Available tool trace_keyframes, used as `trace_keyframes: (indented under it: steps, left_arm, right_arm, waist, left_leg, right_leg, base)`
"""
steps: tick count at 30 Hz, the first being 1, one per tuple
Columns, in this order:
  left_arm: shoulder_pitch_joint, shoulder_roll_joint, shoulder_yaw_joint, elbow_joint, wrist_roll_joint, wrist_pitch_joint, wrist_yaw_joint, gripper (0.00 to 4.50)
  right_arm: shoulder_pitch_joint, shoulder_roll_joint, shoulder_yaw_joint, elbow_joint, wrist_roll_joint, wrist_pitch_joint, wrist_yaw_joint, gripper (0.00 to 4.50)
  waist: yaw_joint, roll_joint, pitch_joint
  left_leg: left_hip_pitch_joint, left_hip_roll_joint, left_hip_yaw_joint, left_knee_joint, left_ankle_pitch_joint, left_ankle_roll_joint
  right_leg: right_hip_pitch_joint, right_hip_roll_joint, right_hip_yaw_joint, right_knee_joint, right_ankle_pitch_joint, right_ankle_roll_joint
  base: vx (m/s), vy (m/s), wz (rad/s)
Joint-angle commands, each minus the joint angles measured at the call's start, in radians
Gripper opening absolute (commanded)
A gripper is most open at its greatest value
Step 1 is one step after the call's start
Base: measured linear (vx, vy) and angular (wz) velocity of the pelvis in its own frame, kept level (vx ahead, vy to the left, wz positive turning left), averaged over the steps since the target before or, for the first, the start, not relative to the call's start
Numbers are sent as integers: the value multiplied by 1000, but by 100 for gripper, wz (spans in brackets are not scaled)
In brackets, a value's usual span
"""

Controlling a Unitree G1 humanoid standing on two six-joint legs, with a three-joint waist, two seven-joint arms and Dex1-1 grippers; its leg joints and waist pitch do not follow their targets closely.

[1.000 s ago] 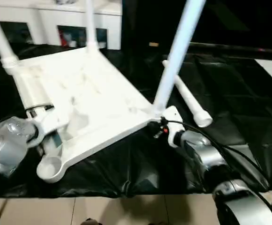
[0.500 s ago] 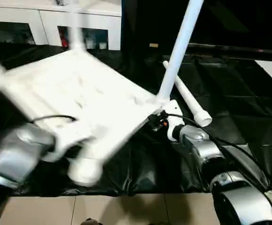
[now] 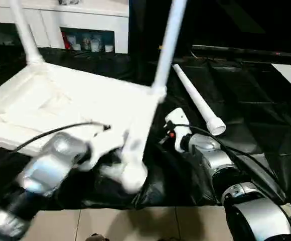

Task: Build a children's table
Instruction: Rotate table base

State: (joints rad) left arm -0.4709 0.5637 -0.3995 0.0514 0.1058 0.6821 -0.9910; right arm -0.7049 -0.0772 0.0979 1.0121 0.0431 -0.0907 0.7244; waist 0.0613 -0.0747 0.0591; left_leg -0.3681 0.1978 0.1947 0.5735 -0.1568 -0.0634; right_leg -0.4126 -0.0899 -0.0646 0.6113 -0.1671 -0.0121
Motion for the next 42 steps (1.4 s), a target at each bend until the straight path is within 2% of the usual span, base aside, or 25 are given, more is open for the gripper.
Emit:
trace_keyframes:
  steps: [1, 3, 8, 9, 10, 12, 13, 14, 16, 18, 20, 23, 25, 27, 28, 29, 30, 31, 32, 33, 34, 35, 36, 40, 42]
  left_arm:
    - [-32, -22, 2, 31, 11, -25, 37, 0]
    - [-51, -48, 0, 58, 3, -32, 39, 0]
    - [-75, -74, -2, 109, 12, -59, 70, 0]
    - [-87, -88, 1, 138, 19, -70, 94, 0]
    - [-119, -114, 11, 212, 41, -94, 157, 0]
    - [-144, -123, 18, 270, 63, -116, 206, 0]
    - [-152, -125, 20, 289, 70, -123, 220, 0]
    - [-161, -125, 24, 309, 77, -130, 237, 0]
    - [-169, -120, 26, 330, 84, -145, 248, 0]
    - [-171, -108, 24, 340, 90, -161, 246, 0]
    - [-160, -89, 40, 305, 65, -162, 206, 0]
    - [-140, -66, 61, 235, 38, -137, 177, 0]
    - [-109, -57, 116, 151, -9, -133, 178, 0]
    - [-93, -100, 223, 108, -73, -149, 250, 0]
    - [-92, -105, 232, 107, -78, -151, 257, 20]
    - [-82, -170, 340, 94, -134, -190, 357, 33]
    - [-71, -208, 399, 90, -160, -236, 429, 41]
    - [-70, -210, 402, 90, -161, -238, 432, 41]
    - [-51, -253, 460, 77, -193, -259, 491, 54]
    - [-43, -269, 481, 69, -203, -264, 509, 54]
    - [9, -329, 544, 25, -224, -299, 595, 82]
    - [20, -338, 553, 17, -226, -307, 609, 88]
    - [44, -358, 568, 2, -235, -317, 629, 88]
    - [168, -406, 573, -58, -233, -392, 658, 132]
    - [206, -462, 603, -66, -164, -505, 816, 137]
  right_arm:
    - [-2, 8, 13, 6, -1, -12, 30, 10]
    - [-5, 9, 13, 12, -4, -20, 35, 10]
    - [-9, 11, 4, 16, -4, -25, 38, 10]
    - [-10, 11, 1, 16, -2, -28, 35, 10]
    - [-15, 10, -8, 16, 1, -35, 16, 10]
    - [-19, 5, -19, 16, 2, -41, -7, 10]
    - [-21, 1, -26, 15, 5, -42, -12, 10]
    - [-21, -6, -33, 8, 9, -43, -21, 10]
    - [-17, -20, -47, -10, 15, -40, -36, 10]
    - [-11, -36, -61, -32, 21, -29, -52, 10]
    - [6, -55, -111, -95, 61, 44, -88, 10]
    - [50, -75, -134, -194, 89, 100, -85, 10]
    - [114, -89, -153, -323, 115, 145, -92, 10]
    - [169, -92, -177, -435, 135, 179, -127, 34]
    - [172, -91, -179, -441, 137, 181, -131, 42]
    - [210, -82, -210, -517, 150, 203, -188, 42]
    - [233, -76, -222, -559, 149, 209, -225, 45]
    - [235, -75, -223, -561, 149, 210, -227, 56]
    - [254, -72, -228, -597, 136, 197, -257, 82]
    - [263, -70, -228, -618, 131, 197, -268, 82]
    - [290, -66, -228, -698, 126, 209, -283, 92]
    - [294, -64, -230, -714, 129, 214, -289, 101]
    - [302, -60, -235, -740, 133, 218, -297, 101]
    - [353, -49, -260, -837, 145, 220, -355, 145]
    - [393, -44, -264, -878, 151, 234, -374, 155]
  waist:
    - [7, 19, -65]
    - [9, 24, -67]
    - [11, 22, -69]
    - [10, 22, -69]
    - [12, 29, -69]
    - [14, 23, -70]
    - [16, 28, -70]
    - [14, 27, -71]
    - [13, 29, -72]
    - [15, 29, -73]
    - [19, 29, -73]
    - [23, 29, -73]
    - [28, 31, -74]
    - [33, 25, -73]
    - [36, 27, -74]
    - [34, 22, -73]
    - [40, 14, -68]
    - [40, 14, -68]
    - [41, 15, -67]
    - [39, 11, -64]
    - [37, 13, -65]
    - [34, 16, -62]
    - [30, 9, -64]
    - [29, 10, -64]
    - [28, 9, -64]
  left_leg:
    - [15, 30, -21, -67, -331, -30]
    - [17, 30, -22, -66, -327, -30]
    - [15, 31, -21, -65, -307, -24]
    - [13, 30, -21, -66, -306, -23]
    - [16, 29, -20, -65, -310, -23]
    - [17, 29, -20, -64, -325, -26]
    - [18, 30, -21, -64, -326, -26]
    - [11, 29, -24, -66, -314, -26]
    - [13, 29, -22, -63, -298, -23]
    - [15, 29, -20, -63, -291, -19]
    - [14, 29, -20, -62, -261, -16]
    - [14, 30, -18, -62, -249, -13]
    - [16, 31, -17, -61, -240, -13]
    - [17, 31, -15, -61, -235, -15]
    - [19, 30, -14, -60, -245, -14]
    - [16, 29, -14, -61, -250, -13]
    - [17, 31, -14, -62, -282, -17]
    - [17, 31, -14, -62, -282, -17]
    - [17, 30, -15, -64, -306, -19]
    - [14, 30, -16, -65, -320, -24]
    - [12, 27, -17, -65, -324, -23]
    - [9, 30, -17, -67, -325, -23]
    - [8, 28, -17, -65, -329, -18]
    - [7, 27, -18, -66, -328, -7]
    - [7, 31, -18, -67, -327, -8]
  right_leg:
    - [43, -52, 42, -78, -345, -172]
    - [41, -54, 42, -79, -349, -174]
    - [44, -51, 41, -72, -285, -194]
    - [45, -50, 41, -72, -282, -195]
    - [43, -49, 41, -73, -280, -195]
    - [45, -51, 40, -75, -298, -186]
    - [44, -52, 40, -76, -301, -186]
    - [51, -53, 38, -74, -302, -177]
    - [47, -51, 39, -72, -263, -190]
    - [48, -51, 38, -71, -248, -195]
    - [50, -48, 38, -65, -205, -203]
    - [52, -47, 38, -62, -177, -206]
    - [51, -46, 39, -59, -146, -210]
    - [52, -45, 39, -58, -125, -215]
    - [49, -44, 38, -59, -135, -217]
    - [51, -43, 37, -60, -150, -215]
    - [48, -48, 37, -70, -219, -198]
    - [48, -48, 37, -70, -219, -198]
    - [46, -49, 36, -77, -282, -172]
    - [45, -50, 36, -81, -326, -147]
    - [44, -49, 35, -84, -357, -123]
    - [45, -47, 37, -86, -353, -115]
    - [43, -46, 35, -89, -365, -97]
    - [35, -40, 35, -96, -395, -53]
    - [33, -38, 37, -94, -366, -48]
  base:
    - [0, 0, 0]
    - [0, 0, 0]
    - [0, 0, 0]
    - [0, 0, 0]
    - [0, 0, 0]
    - [0, 0, 0]
    - [0, 0, 0]
    - [0, 0, 0]
    - [0, 0, 0]
    - [0, 0, 0]
    - [0, 0, 0]
    - [0, 0, 0]
    - [0, 0, 0]
    - [0, 0, 0]
    - [0, 0, 0]
    - [0, 0, 0]
    - [0, 0, 0]
    - [0, 0, 0]
    - [0, 0, 0]
    - [0, 0, 0]
    - [0, 0, 0]
    - [0, 0, 0]
    - [0, 0, 0]
    - [0, 0, 0]
    - [0, 0, 0]
